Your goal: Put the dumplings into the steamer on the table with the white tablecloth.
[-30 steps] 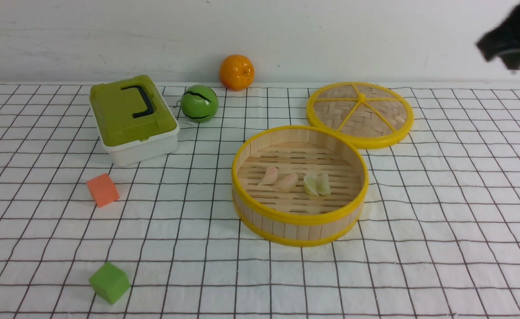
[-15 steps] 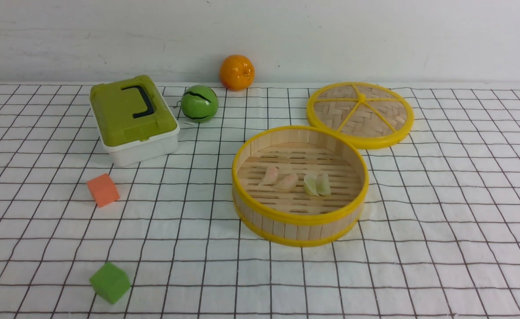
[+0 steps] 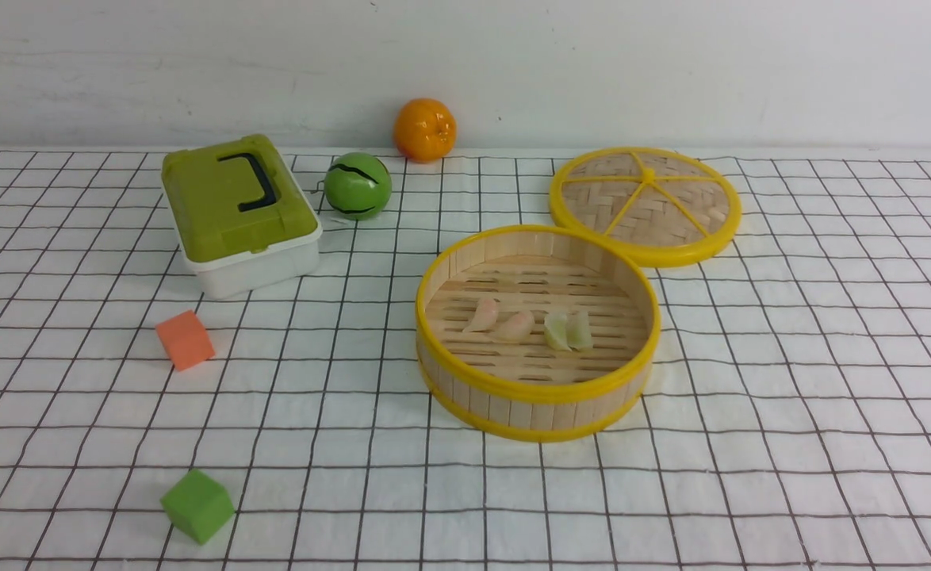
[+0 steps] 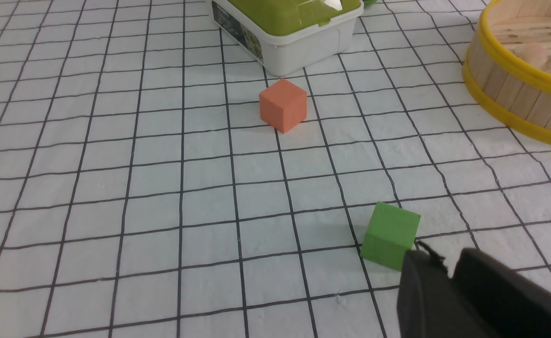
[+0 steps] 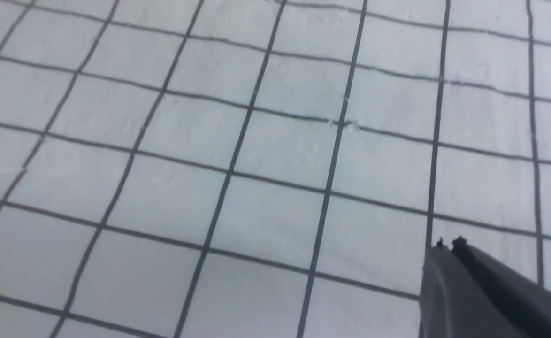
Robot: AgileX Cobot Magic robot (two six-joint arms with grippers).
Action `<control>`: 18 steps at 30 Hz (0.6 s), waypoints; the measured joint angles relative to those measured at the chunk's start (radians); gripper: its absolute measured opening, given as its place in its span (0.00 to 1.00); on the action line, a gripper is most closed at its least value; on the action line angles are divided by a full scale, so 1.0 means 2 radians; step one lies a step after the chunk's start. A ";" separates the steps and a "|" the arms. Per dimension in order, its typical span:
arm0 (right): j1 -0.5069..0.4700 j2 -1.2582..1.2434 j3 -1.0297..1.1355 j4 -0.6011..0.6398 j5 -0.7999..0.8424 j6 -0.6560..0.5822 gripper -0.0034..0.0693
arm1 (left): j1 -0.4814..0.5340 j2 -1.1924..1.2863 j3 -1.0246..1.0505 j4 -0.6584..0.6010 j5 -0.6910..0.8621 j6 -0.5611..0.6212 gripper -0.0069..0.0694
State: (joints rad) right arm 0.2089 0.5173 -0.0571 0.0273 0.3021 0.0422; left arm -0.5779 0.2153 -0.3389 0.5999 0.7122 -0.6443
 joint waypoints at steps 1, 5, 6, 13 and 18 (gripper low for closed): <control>0.000 0.000 0.008 0.000 -0.012 0.000 0.04 | 0.000 0.000 0.000 0.000 0.000 0.000 0.21; -0.004 -0.044 0.031 0.000 -0.033 0.000 0.05 | 0.000 0.000 0.000 0.000 0.000 0.000 0.21; -0.008 -0.063 0.035 0.000 -0.033 0.000 0.05 | 0.000 0.000 0.000 0.000 0.001 0.000 0.21; -0.045 -0.247 0.042 -0.002 0.024 0.000 0.05 | 0.000 0.000 0.000 0.000 0.001 0.000 0.23; -0.052 -0.260 0.040 -0.004 0.033 0.000 0.06 | 0.000 0.000 0.000 -0.002 0.001 0.000 0.23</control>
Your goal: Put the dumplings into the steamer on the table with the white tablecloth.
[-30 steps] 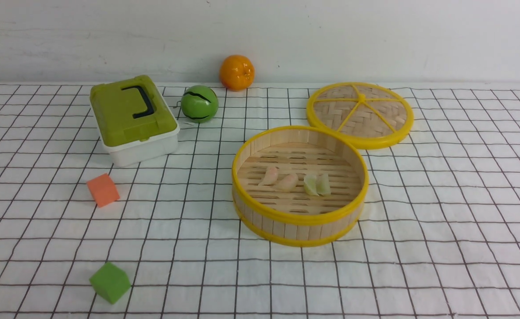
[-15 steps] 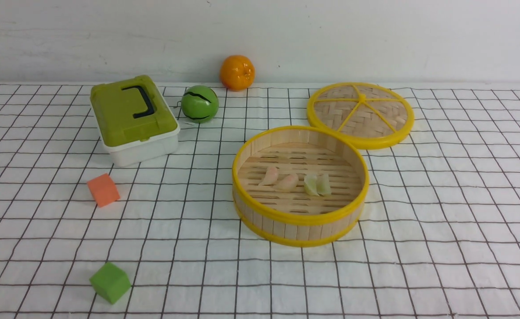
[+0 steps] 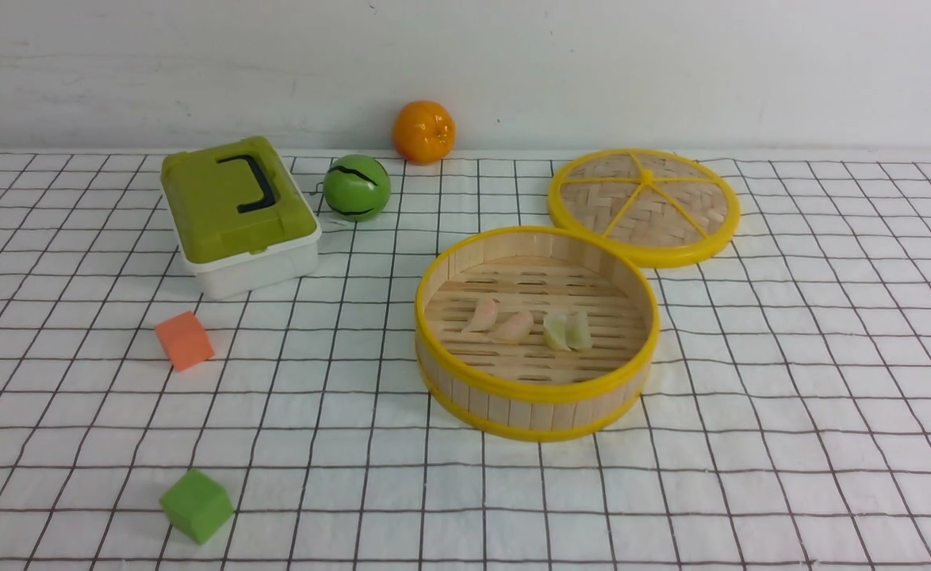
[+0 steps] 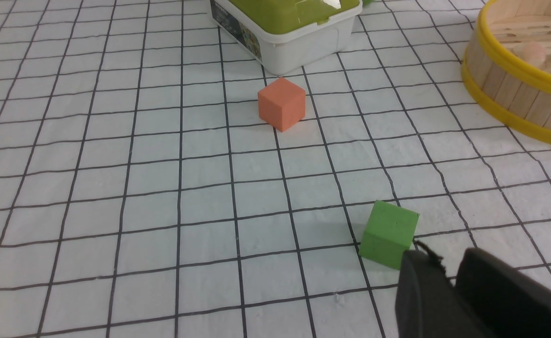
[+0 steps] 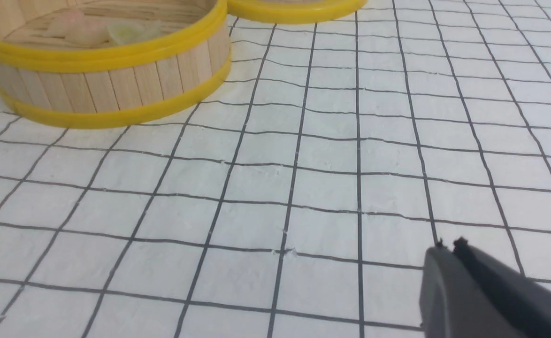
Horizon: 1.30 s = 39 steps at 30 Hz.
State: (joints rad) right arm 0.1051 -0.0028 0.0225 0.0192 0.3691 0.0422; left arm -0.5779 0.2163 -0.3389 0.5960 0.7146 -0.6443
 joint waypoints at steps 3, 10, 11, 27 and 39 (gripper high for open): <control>-0.001 0.002 0.000 0.000 0.000 0.000 0.07 | 0.000 0.000 0.000 0.000 0.000 0.000 0.24; -0.001 0.002 0.000 0.000 0.000 0.000 0.08 | 0.000 0.000 0.000 0.000 0.000 0.000 0.24; -0.001 0.002 0.000 0.000 0.000 0.000 0.08 | 0.000 0.000 0.000 0.000 0.000 0.000 0.24; -0.001 0.002 0.000 -0.001 -0.001 0.000 0.11 | 0.002 -0.024 0.006 -0.001 0.002 0.000 0.26; -0.001 0.002 0.000 -0.001 -0.001 0.000 0.13 | 0.142 -0.115 0.064 -0.115 -0.116 0.031 0.07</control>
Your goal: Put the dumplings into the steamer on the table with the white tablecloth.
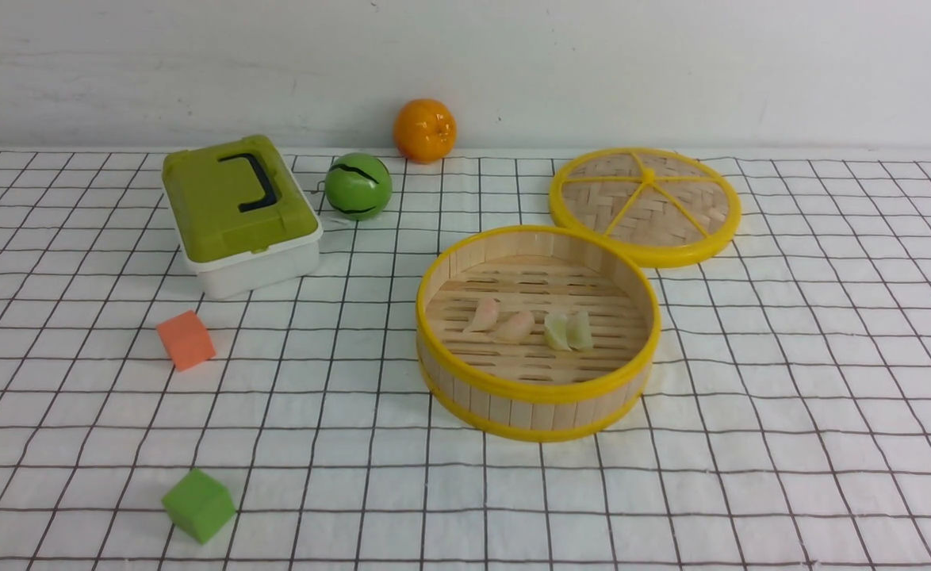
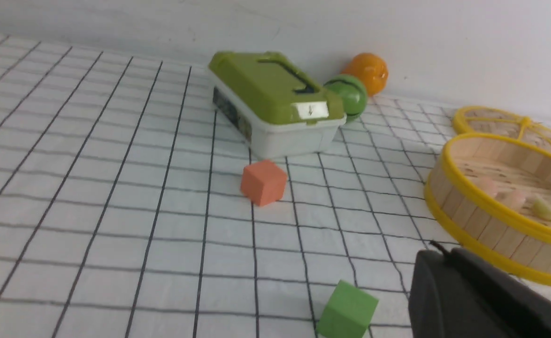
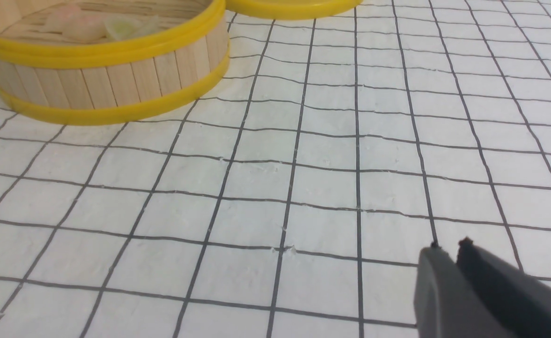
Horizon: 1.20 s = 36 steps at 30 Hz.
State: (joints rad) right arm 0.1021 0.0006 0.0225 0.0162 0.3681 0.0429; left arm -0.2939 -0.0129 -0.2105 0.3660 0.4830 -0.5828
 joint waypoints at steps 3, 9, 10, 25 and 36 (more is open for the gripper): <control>0.000 0.000 0.000 0.000 0.000 0.000 0.13 | 0.057 0.000 0.042 -0.076 -0.027 0.063 0.07; 0.000 0.000 0.000 0.000 0.000 0.000 0.14 | 0.110 0.000 0.117 -0.201 -0.056 0.182 0.07; 0.000 0.000 0.000 0.000 0.000 0.000 0.14 | 0.110 0.000 0.118 -0.205 -0.055 0.185 0.07; 0.000 0.000 0.000 0.000 0.000 0.000 0.17 | 0.112 0.000 0.120 -0.221 -0.051 0.247 0.07; 0.000 0.000 0.000 0.000 0.000 0.000 0.19 | 0.112 0.000 0.120 -0.221 -0.051 0.248 0.07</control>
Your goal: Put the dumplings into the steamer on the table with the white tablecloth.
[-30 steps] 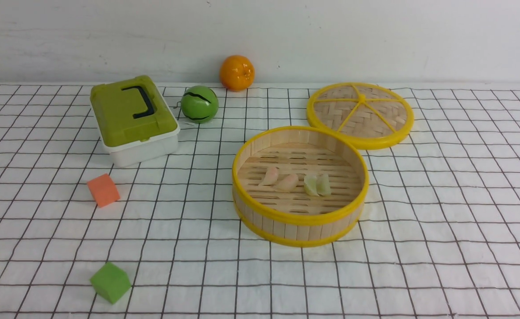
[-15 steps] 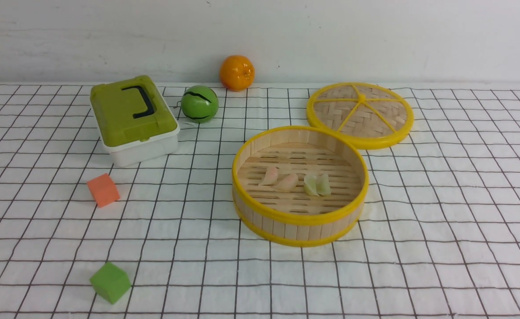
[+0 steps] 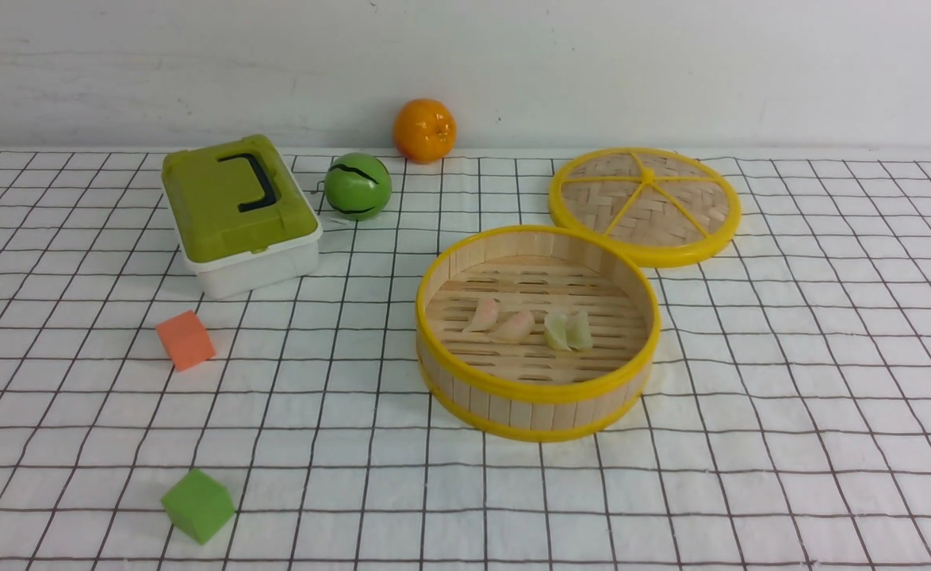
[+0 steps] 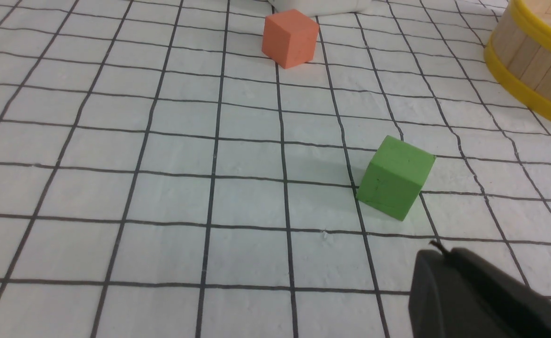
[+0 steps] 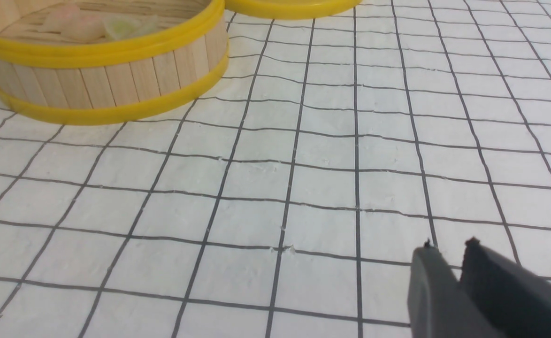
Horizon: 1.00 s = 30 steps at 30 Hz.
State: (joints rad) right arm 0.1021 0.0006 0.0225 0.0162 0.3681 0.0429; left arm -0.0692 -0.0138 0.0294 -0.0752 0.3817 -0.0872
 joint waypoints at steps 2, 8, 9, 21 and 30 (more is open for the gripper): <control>0.000 0.000 0.000 0.000 0.000 0.000 0.19 | 0.000 0.000 0.000 0.000 0.000 0.000 0.07; 0.000 0.000 0.000 0.000 0.000 0.000 0.19 | 0.000 0.000 0.000 0.000 0.000 0.000 0.07; 0.000 0.000 0.000 0.000 0.000 0.000 0.19 | 0.000 0.000 0.000 0.000 0.000 0.000 0.07; 0.000 0.000 0.000 0.000 0.000 0.000 0.21 | 0.000 0.000 0.000 0.000 0.000 0.000 0.07; 0.000 0.000 0.000 0.000 0.000 0.000 0.23 | 0.000 0.000 0.000 0.000 0.000 0.000 0.08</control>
State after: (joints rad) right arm 0.1021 0.0006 0.0225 0.0162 0.3681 0.0429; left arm -0.0692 -0.0138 0.0294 -0.0752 0.3817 -0.0869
